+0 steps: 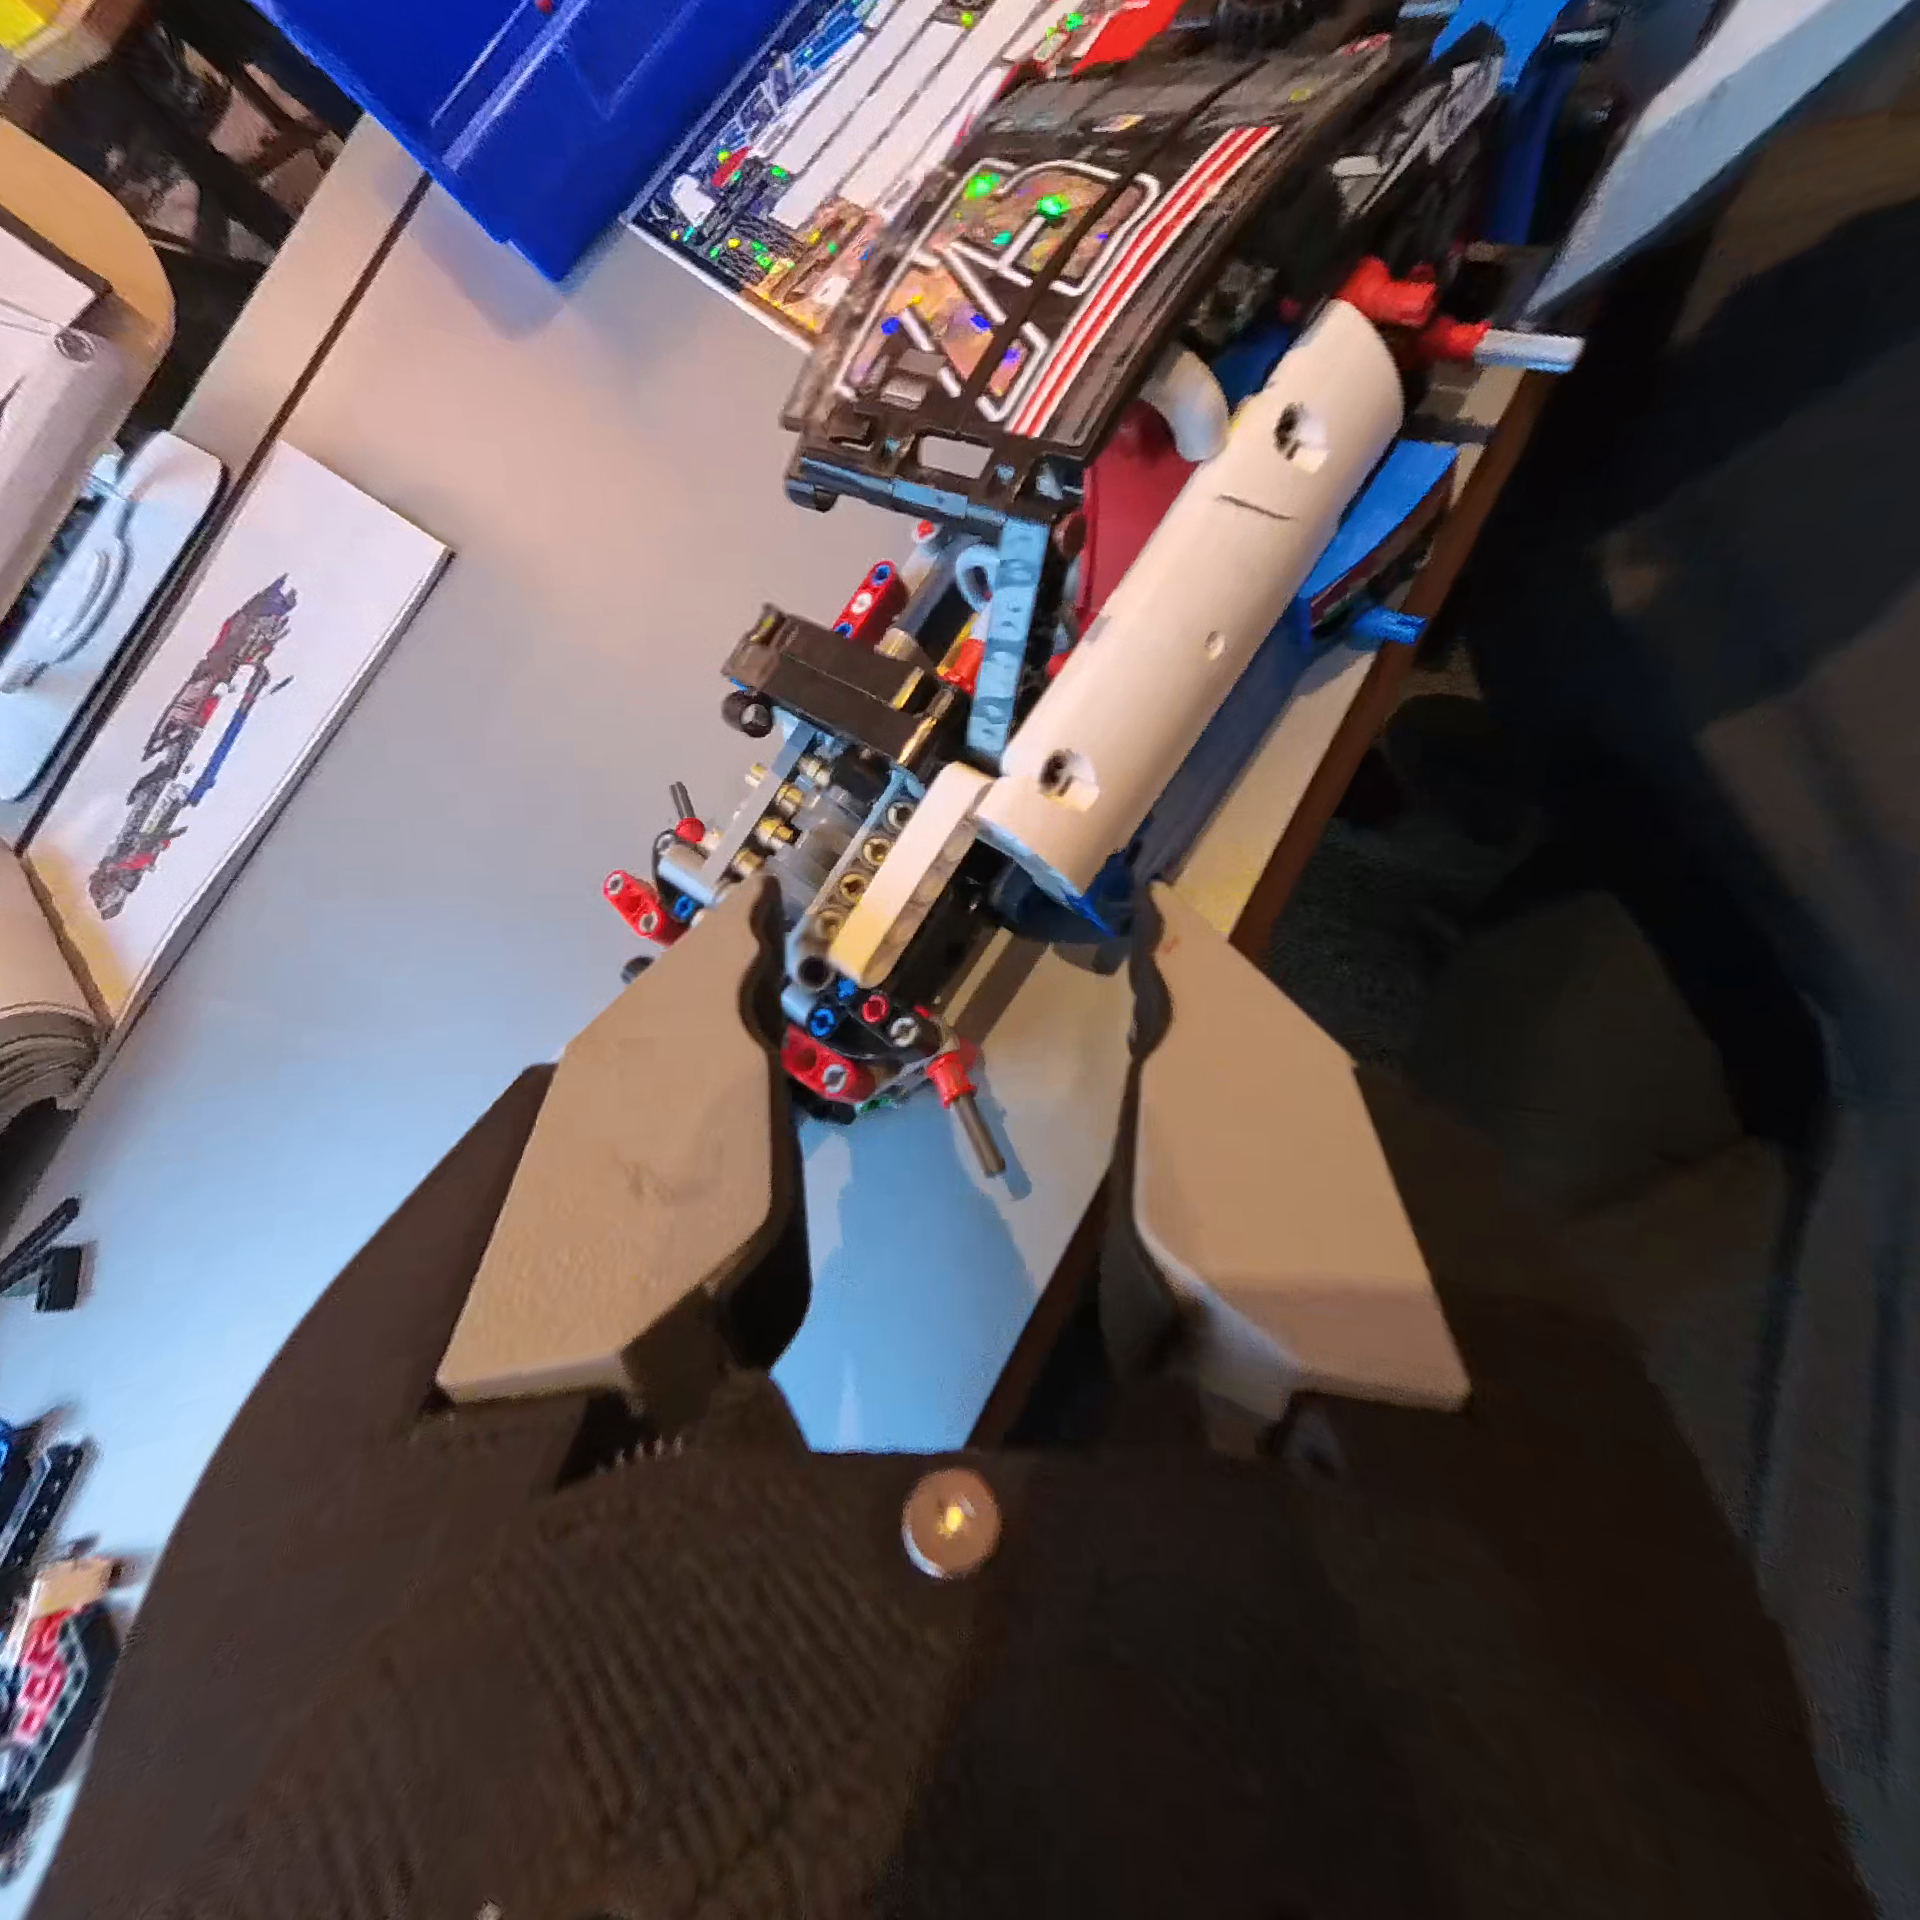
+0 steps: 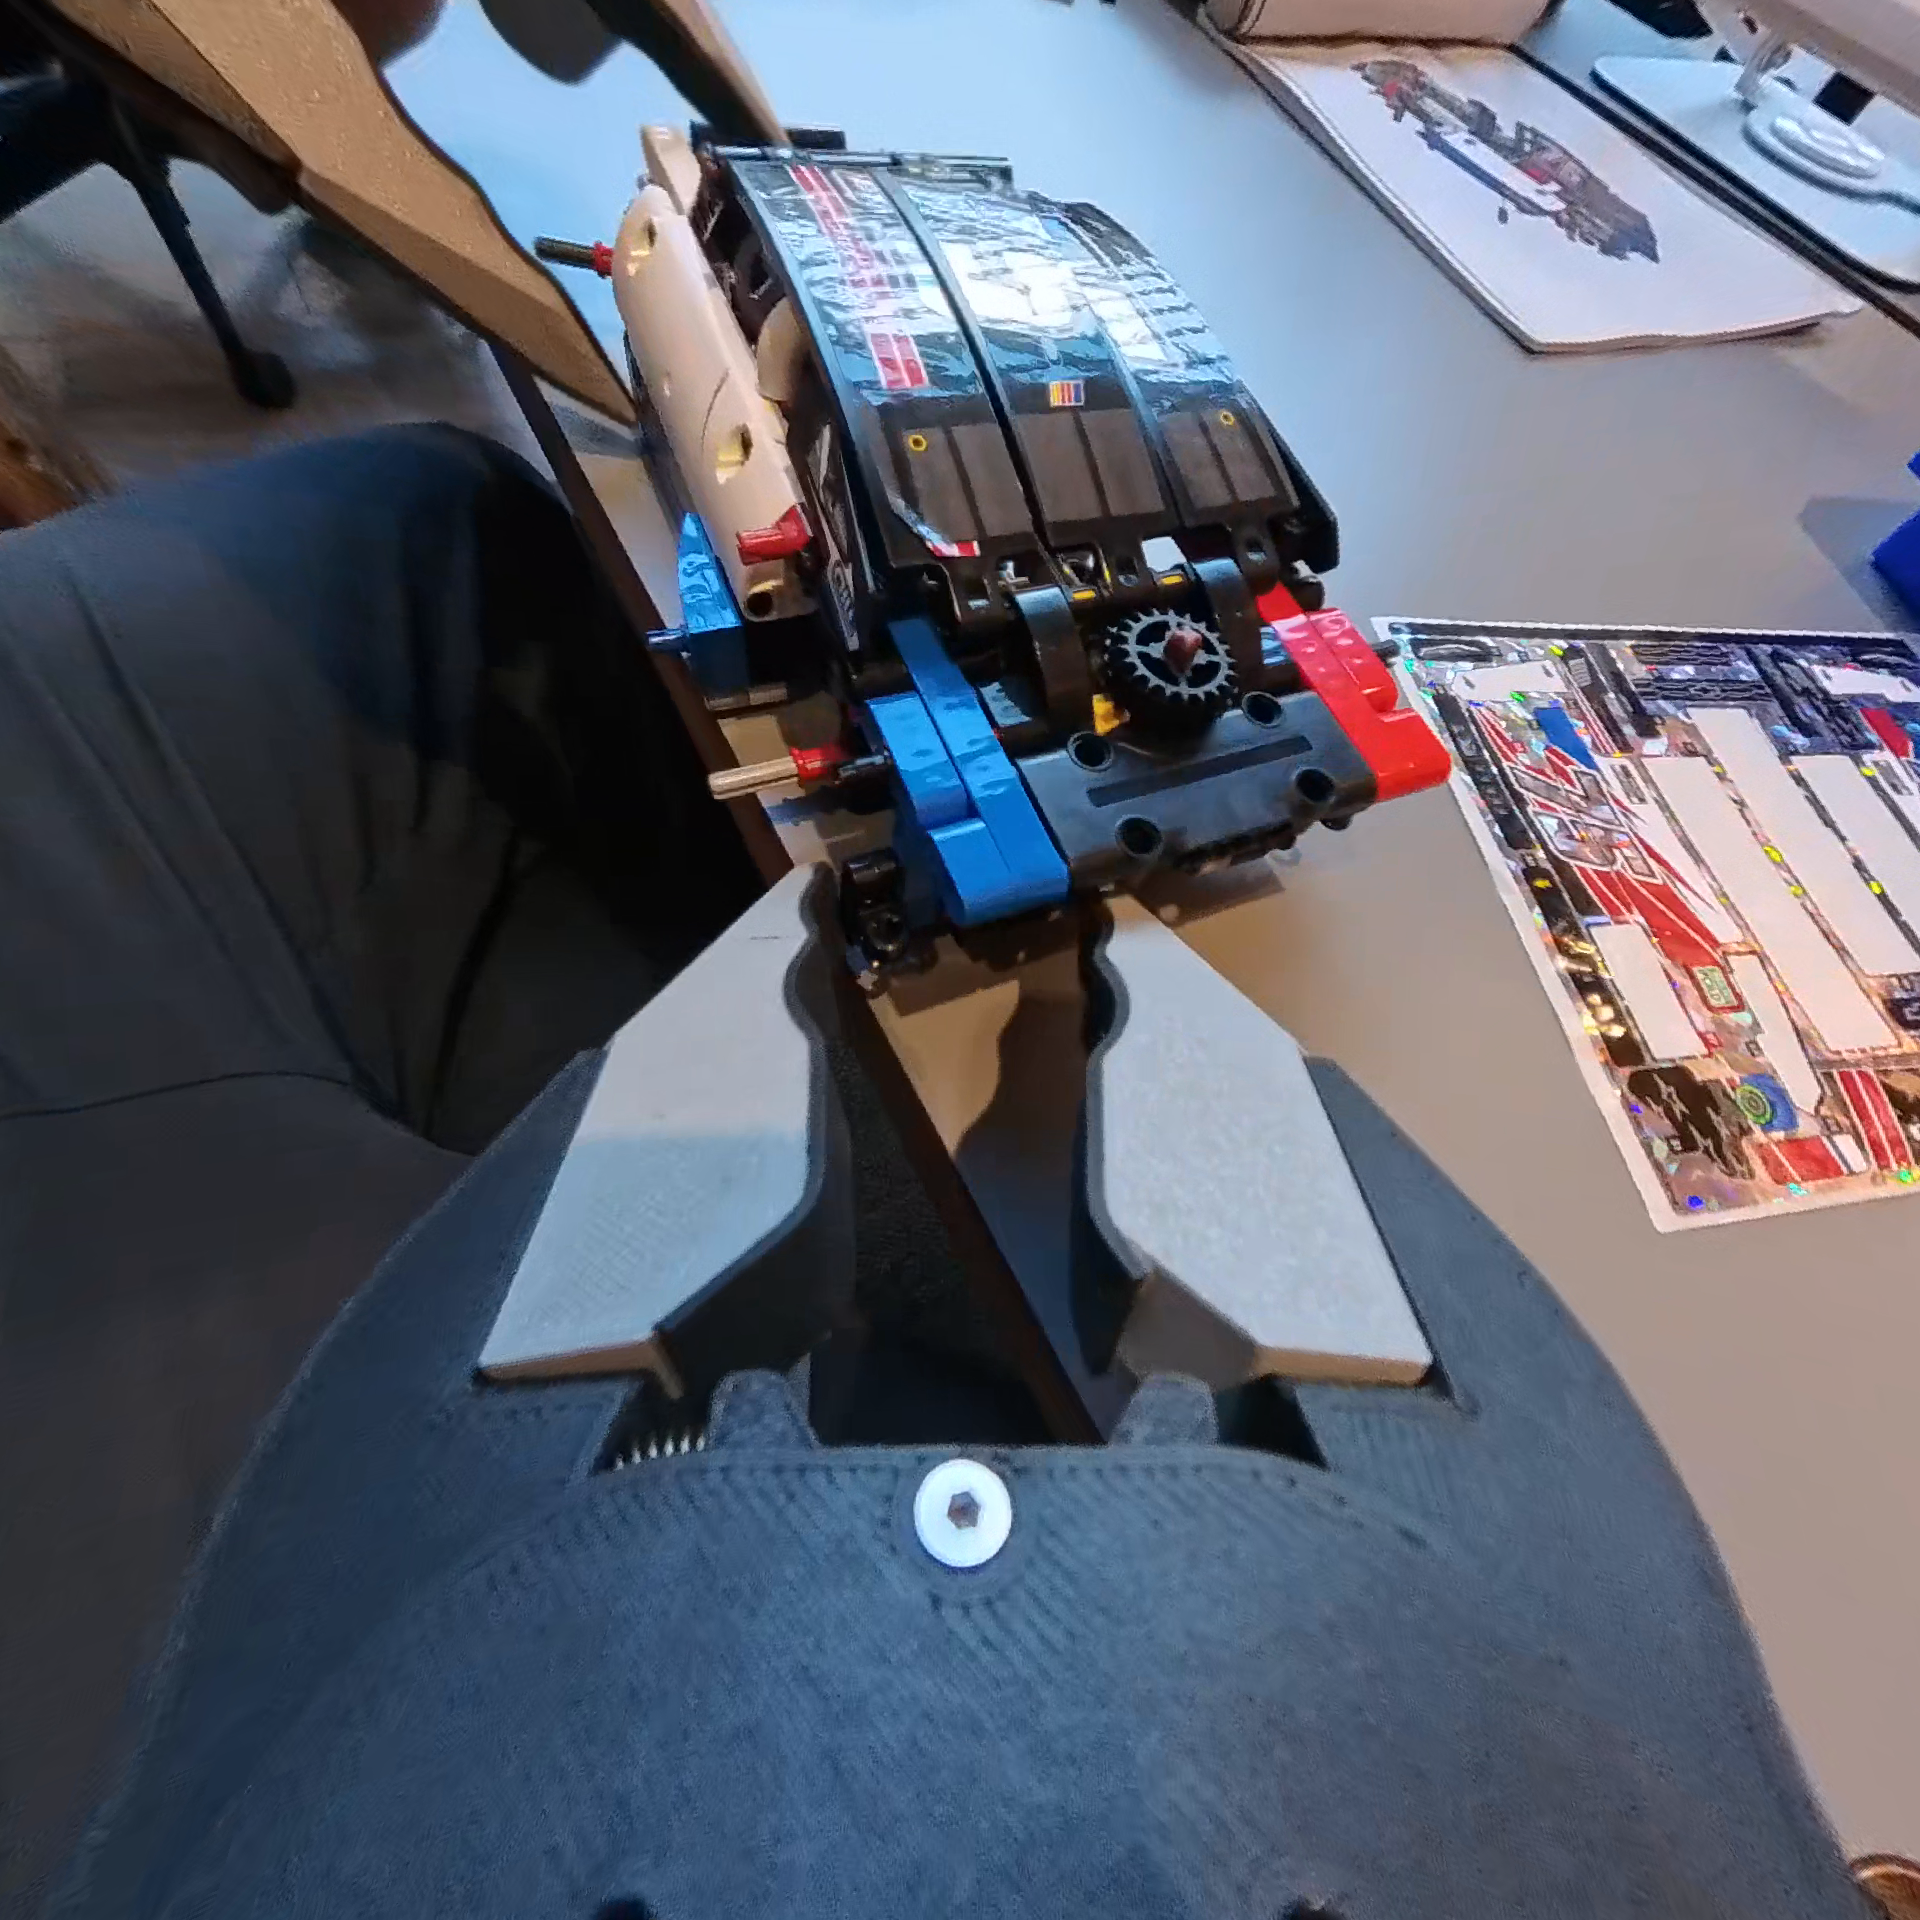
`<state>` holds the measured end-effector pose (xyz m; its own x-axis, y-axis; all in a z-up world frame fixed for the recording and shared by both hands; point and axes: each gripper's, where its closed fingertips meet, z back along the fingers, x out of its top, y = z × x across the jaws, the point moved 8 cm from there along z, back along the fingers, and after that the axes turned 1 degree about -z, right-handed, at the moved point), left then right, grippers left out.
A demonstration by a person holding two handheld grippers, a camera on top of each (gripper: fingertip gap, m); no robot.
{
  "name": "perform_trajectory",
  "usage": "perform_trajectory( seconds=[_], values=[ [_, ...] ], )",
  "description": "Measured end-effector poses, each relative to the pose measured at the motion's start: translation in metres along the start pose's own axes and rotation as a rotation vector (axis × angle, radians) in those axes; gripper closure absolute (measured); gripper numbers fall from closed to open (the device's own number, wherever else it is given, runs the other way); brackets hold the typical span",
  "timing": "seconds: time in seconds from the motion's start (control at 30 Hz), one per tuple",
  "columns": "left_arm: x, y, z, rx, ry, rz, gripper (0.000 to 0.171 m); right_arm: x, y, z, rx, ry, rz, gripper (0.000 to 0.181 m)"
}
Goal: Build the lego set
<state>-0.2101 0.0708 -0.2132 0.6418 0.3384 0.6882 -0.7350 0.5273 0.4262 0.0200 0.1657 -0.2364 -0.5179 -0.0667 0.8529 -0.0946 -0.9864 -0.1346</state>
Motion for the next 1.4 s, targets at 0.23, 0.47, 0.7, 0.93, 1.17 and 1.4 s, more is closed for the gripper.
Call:
perform_trajectory(
  seconds=[0.23, 0.47, 0.7, 0.93, 1.17, 1.4],
  values=[
    [0.004, 0.000, -0.005, -0.023, -0.013, -0.013, 0.115, 0.009, -0.005, 0.003, 0.044, 0.010, -0.095, 0.137],
    [0.019, 0.014, 0.000, -0.114, -0.040, 0.119, 0.121, 0.027, -0.021, 0.006, 0.150, 0.035, -0.301, 0.137],
    [0.020, 0.017, 0.018, 0.112, -0.141, 0.076, 0.112, 0.032, -0.027, -0.002, 0.197, 0.058, -0.405, 0.137],
    [0.023, -0.034, 0.013, 0.451, -0.104, -0.487, 0.110, 0.035, -0.029, -0.003, 0.210, 0.065, -0.433, 0.137],
    [0.025, -0.031, -0.018, 0.695, -0.009, -0.760, 0.111, 0.042, -0.035, -0.002, 0.245, 0.082, -0.514, 0.137],
    [0.031, -0.012, -0.033, 0.690, 0.007, -0.757, 0.127, 0.051, -0.047, -0.003, 0.301, 0.131, -0.603, 0.137]
  ],
)
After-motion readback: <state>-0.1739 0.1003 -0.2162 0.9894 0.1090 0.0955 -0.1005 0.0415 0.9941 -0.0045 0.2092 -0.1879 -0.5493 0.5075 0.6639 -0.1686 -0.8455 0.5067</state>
